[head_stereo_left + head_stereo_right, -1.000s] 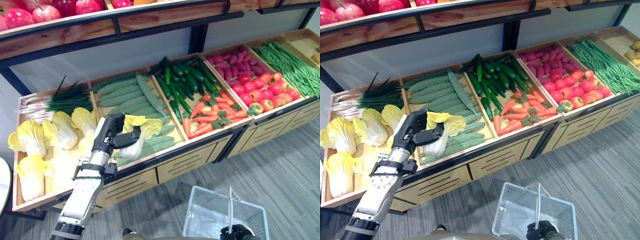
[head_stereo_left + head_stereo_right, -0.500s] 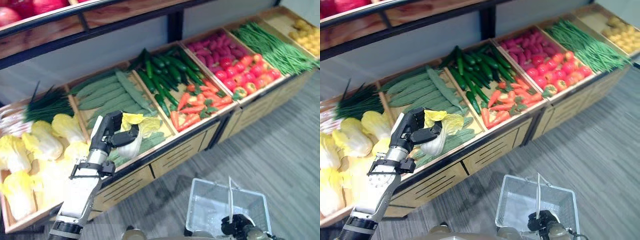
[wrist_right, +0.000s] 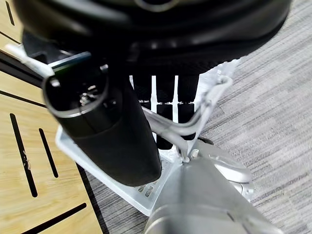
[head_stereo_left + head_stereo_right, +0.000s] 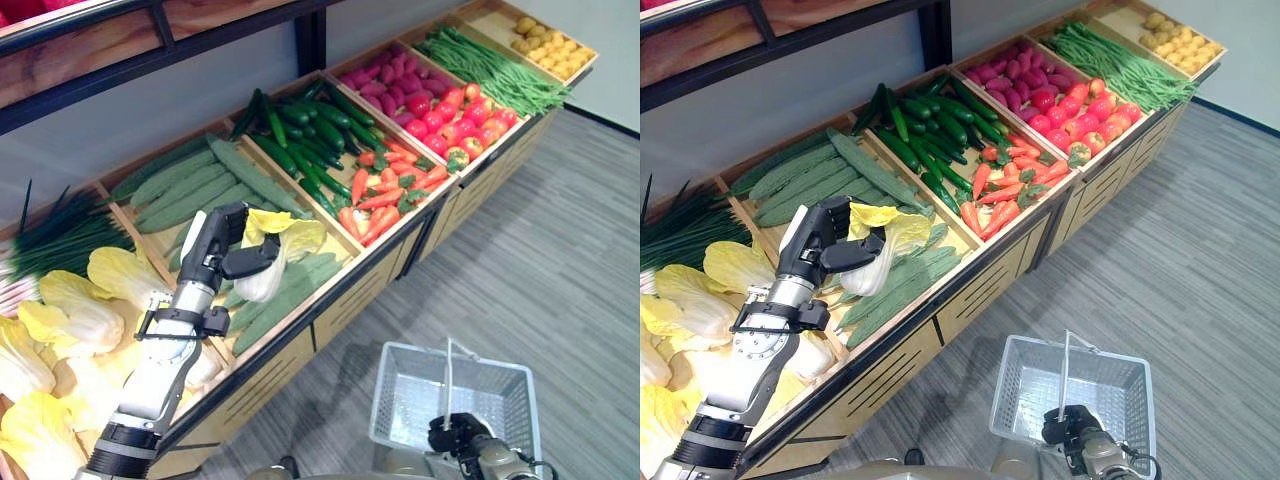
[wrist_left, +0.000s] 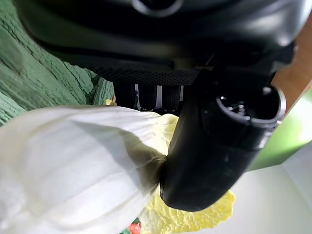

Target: Get the vegetables into the basket

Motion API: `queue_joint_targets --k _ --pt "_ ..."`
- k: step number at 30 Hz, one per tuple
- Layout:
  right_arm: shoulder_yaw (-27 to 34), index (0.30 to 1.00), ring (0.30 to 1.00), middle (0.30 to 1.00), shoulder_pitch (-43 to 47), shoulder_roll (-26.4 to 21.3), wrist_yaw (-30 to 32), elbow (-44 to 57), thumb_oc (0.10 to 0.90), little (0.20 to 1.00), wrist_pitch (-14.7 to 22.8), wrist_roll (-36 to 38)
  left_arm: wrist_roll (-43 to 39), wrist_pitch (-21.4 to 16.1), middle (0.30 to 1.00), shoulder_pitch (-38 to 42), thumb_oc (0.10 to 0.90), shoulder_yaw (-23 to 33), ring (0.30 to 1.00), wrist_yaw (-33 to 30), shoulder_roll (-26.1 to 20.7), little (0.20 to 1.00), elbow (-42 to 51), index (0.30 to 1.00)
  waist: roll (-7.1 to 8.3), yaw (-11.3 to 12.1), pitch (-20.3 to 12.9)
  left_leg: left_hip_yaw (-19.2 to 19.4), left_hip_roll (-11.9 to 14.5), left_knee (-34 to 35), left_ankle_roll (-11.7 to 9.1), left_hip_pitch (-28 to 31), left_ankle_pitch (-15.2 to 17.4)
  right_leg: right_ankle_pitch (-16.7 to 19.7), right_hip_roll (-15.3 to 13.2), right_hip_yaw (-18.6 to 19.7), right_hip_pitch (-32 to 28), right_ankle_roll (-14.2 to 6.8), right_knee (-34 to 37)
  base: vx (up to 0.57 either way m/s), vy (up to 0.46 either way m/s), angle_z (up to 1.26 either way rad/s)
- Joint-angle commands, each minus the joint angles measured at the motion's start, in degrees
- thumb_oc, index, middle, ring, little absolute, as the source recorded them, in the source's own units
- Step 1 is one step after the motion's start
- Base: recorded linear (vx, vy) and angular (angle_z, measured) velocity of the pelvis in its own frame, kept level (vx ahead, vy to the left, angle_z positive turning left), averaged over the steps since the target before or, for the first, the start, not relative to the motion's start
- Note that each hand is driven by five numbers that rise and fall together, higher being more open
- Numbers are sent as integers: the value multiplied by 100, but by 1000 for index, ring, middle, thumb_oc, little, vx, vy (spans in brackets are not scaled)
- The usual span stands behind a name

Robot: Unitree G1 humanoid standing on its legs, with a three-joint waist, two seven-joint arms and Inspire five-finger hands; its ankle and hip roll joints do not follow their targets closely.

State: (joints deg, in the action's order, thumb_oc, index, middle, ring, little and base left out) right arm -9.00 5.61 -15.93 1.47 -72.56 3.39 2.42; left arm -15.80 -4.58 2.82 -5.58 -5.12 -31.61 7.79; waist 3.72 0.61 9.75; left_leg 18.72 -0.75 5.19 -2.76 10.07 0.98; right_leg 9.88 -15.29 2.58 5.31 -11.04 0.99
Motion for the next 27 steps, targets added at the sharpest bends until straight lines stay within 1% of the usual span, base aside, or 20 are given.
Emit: queue_joint_targets --k 1,2,3,4,5,8,9,10,12,13,14,15,16,17,18,19,21,23,24,27 --pt "-202 300 300 300 78 -57 33 7 400 300 120 143 -17 -667 300 593 400 135 300 -139 -45 300 766 300 5 -38 -112 -252 112 -19 43 -245 144 719 -379 -279 154 -396 -285 -107 88 -29" --pt "-184 300 300 300 95 -51 48 24 400 300 111 153 -35 -662 300 623 400 126 300 -146 -52 300 760 300 -7 -21 -74 -189 115 -19 52 -269 143 748 -411 -455 240 -396 -365 -137 145 -32" --pt "-162 300 300 300 101 -47 62 45 400 300 111 176 -36 -659 300 659 400 109 300 -152 -63 300 747 300 -54 -21 -46 -105 141 -19 47 -258 176 731 -463 -752 277 -396 -475 -142 140 -49" --pt "-143 300 300 300 108 -50 71 60 400 300 109 185 -15 -649 300 694 400 113 300 -148 -74 300 738 300 -70 -29 -32 -2 150 -19 36 -283 146 770 -562 -1076 312 -396 -519 -175 179 -76" --pt "-133 300 300 300 129 -50 84 65 400 300 109 197 -23 -620 300 728 400 100 300 -132 -81 300 714 300 -129 -73 -2 132 219 -19 30 -301 101 655 -639 -1442 347 -396 -709 -156 145 -68" --pt "-140 300 300 300 84 -49 93 11 400 300 102 211 -47 -589 300 741 400 65 300 -110 -78 300 710 300 -182 -80 -30 307 334 -19 79 -314 57 275 -639 -1556 138 -345 -1018 -147 103 -40" --pt "-152 300 300 300 42 -31 92 -13 400 300 108 210 -79 -572 300 755 400 45 300 -114 -66 300 712 300 -191 -23 -84 480 371 -19 130 -380 15 17 -636 -1666 -26 -283 -1274 -161 80 -20" --pt "-152 300 300 300 39 -31 92 -12 400 300 108 210 -79 -572 300 754 400 43 300 -114 -66 300 713 300 -189 -17 -84 486 369 -19 129 -375 19 2 -640 -1656 -16 -283 -1295 -163 70 -30" --pt "-185 300 300 300 24 -22 84 -42 400 300 112 194 -94 -553 300 735 400 51 300 -120 -47 300 696 300 -163 57 -172 671 386 -19 173 -454 -29 -167 -586 -1709 -214 -246 -1424 -118 32 -37" --pt "-190 300 300 300 33 -24 92 -78 400 300 111 170 -100 -541 300 726 400 68 300 -129 -46 300 695 300 -154 104 -211 764 394 -19 205 -499 -69 -274 -498 -1743 -321 -239 -1547 -136 -3 -23" --pt "-212 300 300 300 43 -20 81 -108 400 300 112 160 -88 -531 300 703 400 92 300 -129 -45 300 666 300 -108 179 -274 864 405 -19 208 -556 -108 -349 -388 -1773 -469 -230 -1501 -88 -22 -26" --pt "-227 300 300 300 45 -31 81 -124 400 300 109 147 -72 -526 300 693 400 121 300 -130 -55 300 655 300 -61 238 -326 810 387 -19 180 -554 -16 -452 -330 -1758 -619 -308 -1466 -94 -45 -59" --pt "-231 300 300 300 43 -26 81 -122 400 300 112 145 -71 -528 300 689 400 123 300 -132 -59 300 656 300 -55 246 -303 955 407 -19 209 -588 -146 -365 -325 -1827 -598 -244 -1433 -65 -88 -96" --pt "-261 300 300 300 37 -32 72 -136 400 300 112 92 -43 -519 300 600 400 234 300 -117 -99 300 648 300 52 400 -403 1055 433 -19 129 -583 -85 -470 -226 -1993 -885 -340 -1074 -99 -153 -109" --pt "-274 300 300 300 28 -38 73 -128 400 300 114 68 -41 -518 300 555 400 283 300 -98 -114 300 649 300 88 429 -421 1082 489 -19 74 -605 -178 -560 -130 -2003 -927 -332 -850 -43 -203 -126" --pt "-284 300 300 300 12 -50 73 -134 400 300 116 62 -58 -523 300 529 400 291 300 -91 -96 300 645 300 99 434 -436 1089 579 -23 8 -644 -287 -727 0 -1961 -982 -268 -663 -47 -210 -112" --pt "-298 300 300 300 -9 -64 72 -145 400 300 125 72 -115 -531 300 505 400 291 300 -87 -54 300 608 300 109 451 -445 1071 723 -37 -106 -685 -441 -867 156 -1985 -1068 -162 -423 -56 -233 -84" --pt "-285 300 300 300 -58 -102 94 -138 400 300 145 121 -184 -506 300 492 400 246 300 -93 11 300 548 300 60 436 -399 1025 1022 -51 -311 -822 -819 -1022 427 -2062 -1159 13 -194 -154 -375 -26" --pt "-271 300 300 300 -87 -129 118 -136 400 300 151 153 -205 -483 300 516 400 219 300 -101 20 300 534 300 2 428 -344 1049 1186 -61 -372 -945 -1077 -1031 579 -2197 -1174 140 -151 -187 -336 0" --pt "-200 300 300 300 -186 -201 144 -153 400 300 178 236 -274 -465 300 510 400 202 300 -111 104 300 500 300 -143 372 -236 858 1492 -138 -565 -1071 -1340 -1160 858 -2256 -1289 332 -85 -109 -301 27"
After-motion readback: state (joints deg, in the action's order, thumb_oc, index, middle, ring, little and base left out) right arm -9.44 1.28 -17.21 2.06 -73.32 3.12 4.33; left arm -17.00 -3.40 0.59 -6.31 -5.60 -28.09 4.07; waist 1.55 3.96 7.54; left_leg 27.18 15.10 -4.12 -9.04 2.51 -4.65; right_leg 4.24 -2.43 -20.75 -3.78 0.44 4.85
